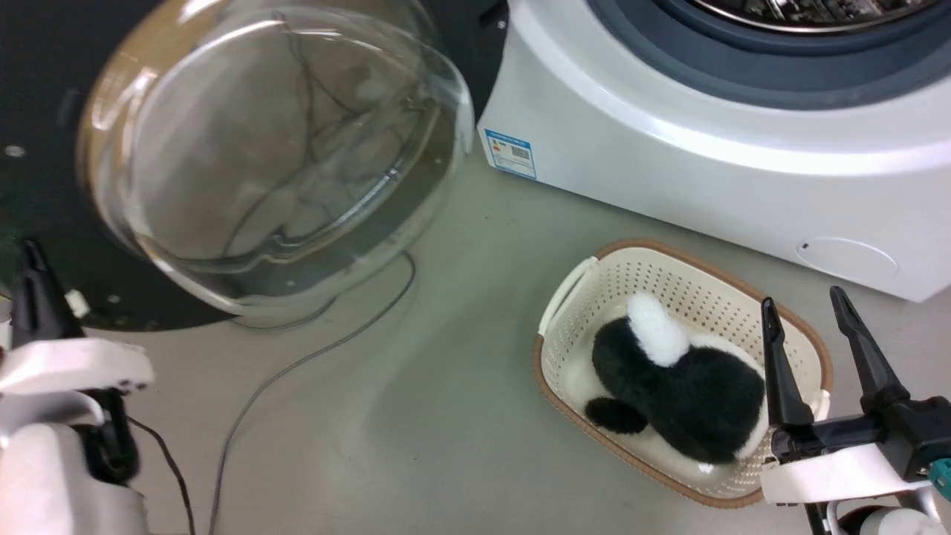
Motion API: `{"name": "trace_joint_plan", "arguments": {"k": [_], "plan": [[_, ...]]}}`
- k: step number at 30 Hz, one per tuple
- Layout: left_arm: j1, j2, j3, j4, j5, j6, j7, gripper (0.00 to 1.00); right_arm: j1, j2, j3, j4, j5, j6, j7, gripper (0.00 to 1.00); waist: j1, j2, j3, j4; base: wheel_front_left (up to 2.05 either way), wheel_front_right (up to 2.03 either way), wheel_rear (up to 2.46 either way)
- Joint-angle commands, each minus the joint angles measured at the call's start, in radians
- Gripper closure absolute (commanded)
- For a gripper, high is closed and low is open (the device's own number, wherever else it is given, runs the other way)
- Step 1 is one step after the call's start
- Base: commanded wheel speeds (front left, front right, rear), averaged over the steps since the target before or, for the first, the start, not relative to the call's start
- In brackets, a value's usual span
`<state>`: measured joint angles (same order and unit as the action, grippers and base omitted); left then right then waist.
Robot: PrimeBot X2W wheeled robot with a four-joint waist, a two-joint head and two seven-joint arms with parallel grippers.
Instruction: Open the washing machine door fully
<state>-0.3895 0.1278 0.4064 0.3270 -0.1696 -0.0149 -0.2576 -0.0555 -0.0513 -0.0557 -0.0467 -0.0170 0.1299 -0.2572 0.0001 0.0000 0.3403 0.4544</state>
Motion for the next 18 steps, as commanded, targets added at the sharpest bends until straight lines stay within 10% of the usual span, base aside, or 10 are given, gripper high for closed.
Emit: {"name": "trace_joint_plan", "arguments": {"k": [1, 18], "plan": [[-0.023, 0.011, 0.013, 0.012, 0.005, -0.003, -0.004, 1.00, -0.015, -0.004, 0.000, -0.005, -0.004, 0.001, -0.005, 0.00, -0.0001, 0.0000, 0.008, -0.009, 0.00, 0.00, 0.00], [-0.155, 0.054, 0.155, 0.174, 0.056, -0.057, -0.004, 1.00, -0.037, -0.006, -0.012, -0.005, -0.006, 0.001, -0.005, 0.00, -0.0001, 0.0000, 0.034, -0.062, 0.00, 0.00, 0.00]]}}
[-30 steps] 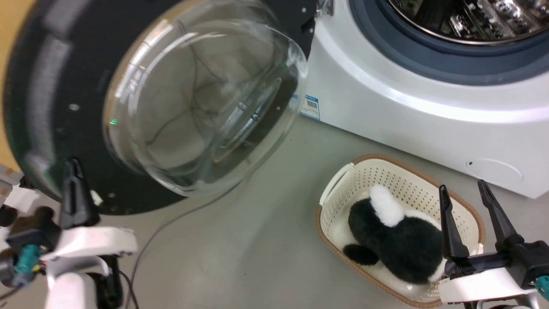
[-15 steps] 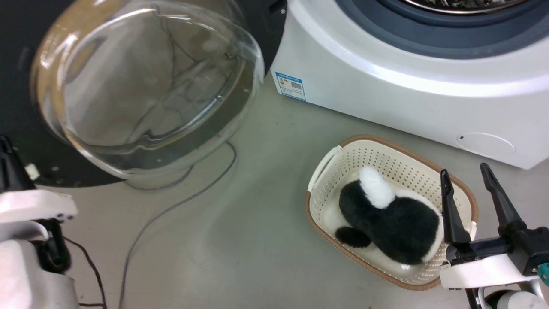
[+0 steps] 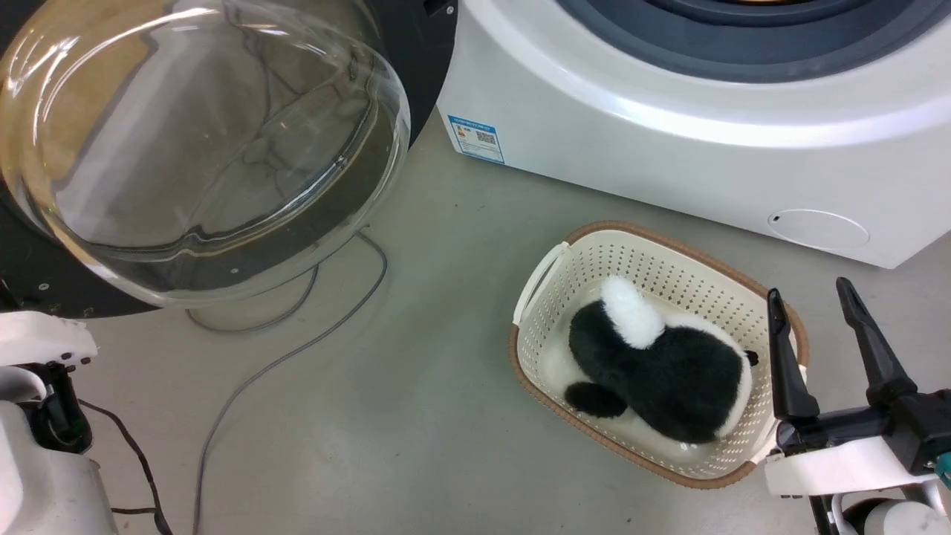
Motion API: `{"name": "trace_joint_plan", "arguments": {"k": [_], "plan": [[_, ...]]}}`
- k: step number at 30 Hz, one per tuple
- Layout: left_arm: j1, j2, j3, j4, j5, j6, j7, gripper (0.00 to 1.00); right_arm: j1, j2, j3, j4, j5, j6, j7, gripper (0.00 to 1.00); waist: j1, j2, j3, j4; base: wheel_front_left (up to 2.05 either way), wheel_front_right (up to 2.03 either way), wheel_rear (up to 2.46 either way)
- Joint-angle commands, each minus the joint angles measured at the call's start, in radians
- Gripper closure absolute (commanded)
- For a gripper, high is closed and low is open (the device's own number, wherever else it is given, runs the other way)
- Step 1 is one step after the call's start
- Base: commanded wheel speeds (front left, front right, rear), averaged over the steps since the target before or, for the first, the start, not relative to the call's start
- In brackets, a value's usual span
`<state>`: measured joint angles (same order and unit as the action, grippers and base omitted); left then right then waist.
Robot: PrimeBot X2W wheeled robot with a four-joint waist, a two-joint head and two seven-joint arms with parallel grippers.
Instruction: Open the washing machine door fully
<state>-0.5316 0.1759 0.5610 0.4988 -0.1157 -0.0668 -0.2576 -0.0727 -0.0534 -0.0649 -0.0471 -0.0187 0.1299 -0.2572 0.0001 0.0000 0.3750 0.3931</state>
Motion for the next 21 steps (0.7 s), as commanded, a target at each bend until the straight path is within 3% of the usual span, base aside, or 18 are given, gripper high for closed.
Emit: {"name": "trace_joint_plan", "arguments": {"k": [1, 11, 21], "plan": [[-0.014, 0.007, 0.002, 0.004, 0.007, -0.008, -0.004, 1.00, -0.020, -0.003, -0.003, -0.004, -0.003, 0.001, -0.005, 0.00, -0.0001, 0.0000, -0.003, -0.002, 0.00, 0.00, 0.00], [0.052, 0.001, 0.007, -0.037, 0.054, -0.032, -0.004, 1.00, 0.000, 0.002, 0.000, 0.013, 0.015, 0.001, -0.005, 0.00, -0.0001, 0.0000, -0.098, -0.029, 0.00, 0.00, 0.00], [0.173, -0.050, -0.050, -0.182, 0.077, -0.053, -0.004, 1.00, 0.047, 0.003, -0.012, 0.021, 0.076, 0.001, -0.005, 0.00, -0.0001, 0.0000, -0.233, -0.052, 0.00, 0.00, 0.00]]}}
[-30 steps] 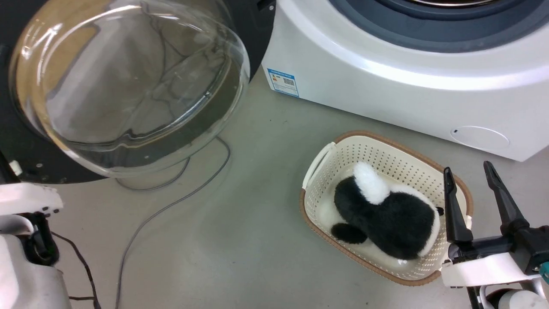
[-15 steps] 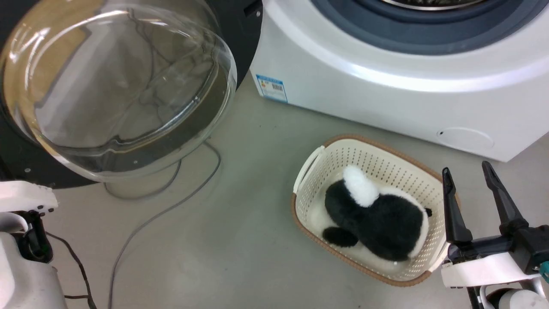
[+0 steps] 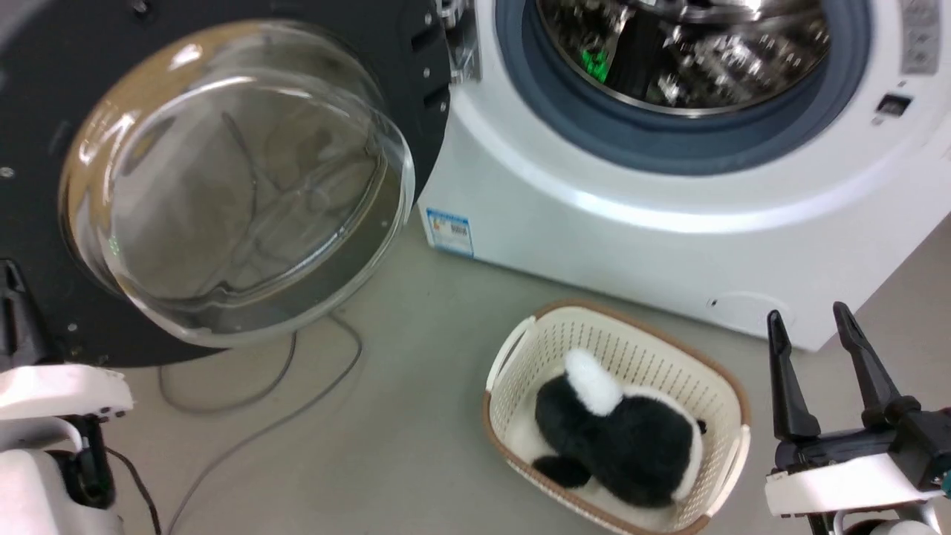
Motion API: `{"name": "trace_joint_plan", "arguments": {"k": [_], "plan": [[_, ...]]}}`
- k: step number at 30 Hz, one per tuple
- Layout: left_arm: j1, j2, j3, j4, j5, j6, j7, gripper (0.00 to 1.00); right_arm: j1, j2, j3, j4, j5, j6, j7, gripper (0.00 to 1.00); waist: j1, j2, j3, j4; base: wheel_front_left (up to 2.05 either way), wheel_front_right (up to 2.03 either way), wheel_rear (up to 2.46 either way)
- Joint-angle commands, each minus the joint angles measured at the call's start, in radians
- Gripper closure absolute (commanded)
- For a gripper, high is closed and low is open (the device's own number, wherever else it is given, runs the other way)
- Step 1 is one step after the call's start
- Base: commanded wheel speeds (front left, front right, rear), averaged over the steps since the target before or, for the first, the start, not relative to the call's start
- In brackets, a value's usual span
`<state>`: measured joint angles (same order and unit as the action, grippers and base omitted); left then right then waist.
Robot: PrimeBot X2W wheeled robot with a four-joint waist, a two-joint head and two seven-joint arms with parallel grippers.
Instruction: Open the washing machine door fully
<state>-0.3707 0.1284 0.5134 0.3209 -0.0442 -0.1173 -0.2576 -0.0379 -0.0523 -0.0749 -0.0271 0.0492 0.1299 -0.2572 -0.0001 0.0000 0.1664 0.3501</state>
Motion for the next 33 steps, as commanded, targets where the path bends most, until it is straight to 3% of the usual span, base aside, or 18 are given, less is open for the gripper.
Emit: {"name": "trace_joint_plan", "arguments": {"k": [1, 20, 21, 22, 33], "plan": [[0.023, -0.009, -0.013, -0.021, 0.006, -0.004, -0.004, 1.00, 0.016, 0.002, -0.004, 0.001, 0.013, 0.001, -0.005, 0.00, 0.0001, 0.0000, -0.036, -0.011, 0.00, 0.00, 0.00], [0.265, -0.076, -0.295, -0.262, -0.007, 0.001, -0.004, 1.00, 0.085, 0.002, -0.039, -0.030, 0.064, 0.001, -0.005, 0.00, 0.0001, 0.0000, -0.156, -0.127, 0.00, 0.00, 0.00], [0.273, -0.077, -0.308, -0.261, -0.015, 0.001, -0.004, 0.74, 0.087, 0.002, -0.040, -0.032, 0.065, 0.001, -0.005, 0.00, 0.0001, 0.0000, -0.157, -0.135, 0.00, 0.00, 0.00], [0.278, -0.077, -0.321, -0.264, -0.016, 0.000, -0.004, 0.00, 0.089, 0.002, -0.042, -0.034, 0.066, 0.001, -0.005, 0.00, 0.0001, 0.0000, -0.159, -0.144, 0.00, 0.00, 0.00], [0.351, -0.078, -0.437, -0.282, -0.022, 0.011, -0.004, 0.00, 0.099, 0.002, -0.046, -0.037, 0.074, 0.001, -0.005, 0.00, 0.0001, 0.0000, -0.171, -0.255, 0.00, 0.00, 0.00]]}}
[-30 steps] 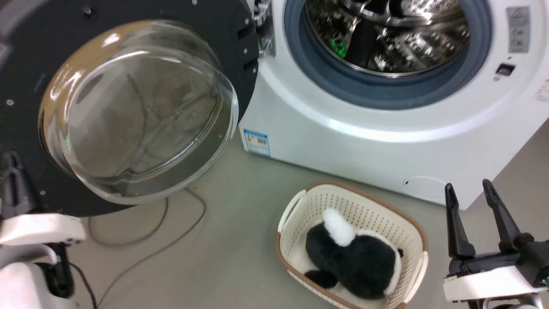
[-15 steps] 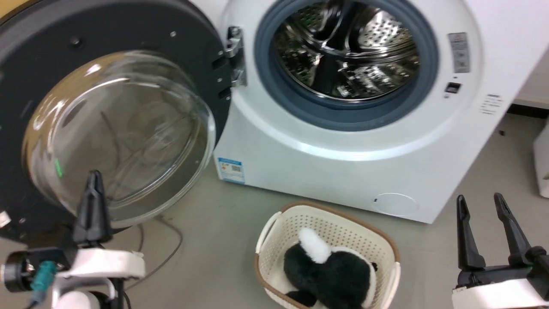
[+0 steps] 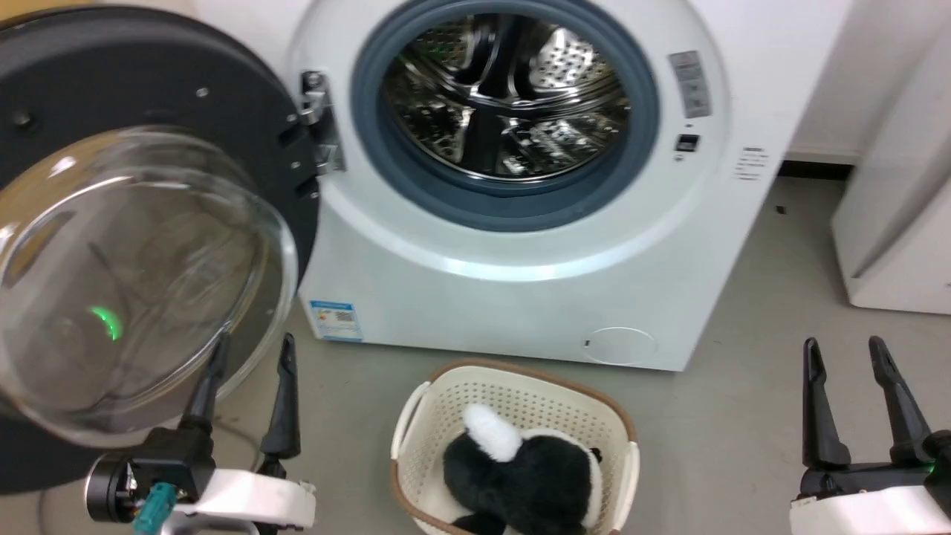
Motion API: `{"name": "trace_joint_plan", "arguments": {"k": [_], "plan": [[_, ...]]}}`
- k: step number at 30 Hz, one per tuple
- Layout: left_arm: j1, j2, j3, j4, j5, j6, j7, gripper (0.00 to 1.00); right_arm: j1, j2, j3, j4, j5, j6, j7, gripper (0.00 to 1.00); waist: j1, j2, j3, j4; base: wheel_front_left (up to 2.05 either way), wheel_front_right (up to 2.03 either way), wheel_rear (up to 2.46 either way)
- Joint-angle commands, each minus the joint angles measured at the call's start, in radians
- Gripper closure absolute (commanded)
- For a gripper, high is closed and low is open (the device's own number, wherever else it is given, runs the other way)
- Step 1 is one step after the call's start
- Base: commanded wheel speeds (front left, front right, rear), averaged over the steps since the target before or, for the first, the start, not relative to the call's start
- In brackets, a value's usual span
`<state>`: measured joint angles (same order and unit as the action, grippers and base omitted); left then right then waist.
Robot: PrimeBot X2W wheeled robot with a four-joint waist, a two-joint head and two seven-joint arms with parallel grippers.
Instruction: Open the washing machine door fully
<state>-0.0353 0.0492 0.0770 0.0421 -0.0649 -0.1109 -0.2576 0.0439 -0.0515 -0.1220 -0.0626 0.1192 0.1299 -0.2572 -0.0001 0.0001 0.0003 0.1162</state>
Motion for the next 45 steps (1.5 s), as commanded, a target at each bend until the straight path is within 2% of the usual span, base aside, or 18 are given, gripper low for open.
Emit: {"name": "trace_joint_plan", "arguments": {"k": [1, 6, 13, 14, 45], "plan": [[0.023, 0.001, -0.004, -0.005, 0.004, 0.011, -0.004, 0.00, 0.020, 0.001, 0.005, 0.000, 0.004, 0.001, -0.005, 0.00, 0.0001, -0.0001, -0.007, -0.033, 0.00, 0.00, 0.00], [0.062, 0.001, -0.010, -0.020, 0.012, 0.052, -0.004, 0.00, 0.032, 0.001, 0.020, 0.004, 0.010, 0.001, -0.005, 0.00, 0.0001, -0.0001, -0.019, -0.088, 0.00, 0.00, 0.00], [0.094, 0.001, -0.024, -0.010, 0.012, 0.075, -0.004, 0.00, 0.054, 0.001, 0.027, 0.013, 0.017, 0.001, -0.005, 0.00, 0.0001, -0.0001, -0.028, -0.124, 0.00, 0.00, 0.00], [0.083, 0.000, -0.025, -0.009, 0.010, 0.075, 0.000, 1.00, 0.044, 0.000, 0.027, 0.012, 0.014, 0.000, 0.000, 1.00, 0.0001, -0.0001, -0.026, -0.121, 0.00, 0.00, 0.00], [0.072, 0.000, -0.040, -0.015, 0.022, 0.083, 0.057, 1.00, 0.025, 0.000, 0.047, 0.024, -0.015, 0.000, 0.056, 1.00, 0.0001, -0.0001, -0.021, -0.122, 0.00, 0.00, 0.00]]}}
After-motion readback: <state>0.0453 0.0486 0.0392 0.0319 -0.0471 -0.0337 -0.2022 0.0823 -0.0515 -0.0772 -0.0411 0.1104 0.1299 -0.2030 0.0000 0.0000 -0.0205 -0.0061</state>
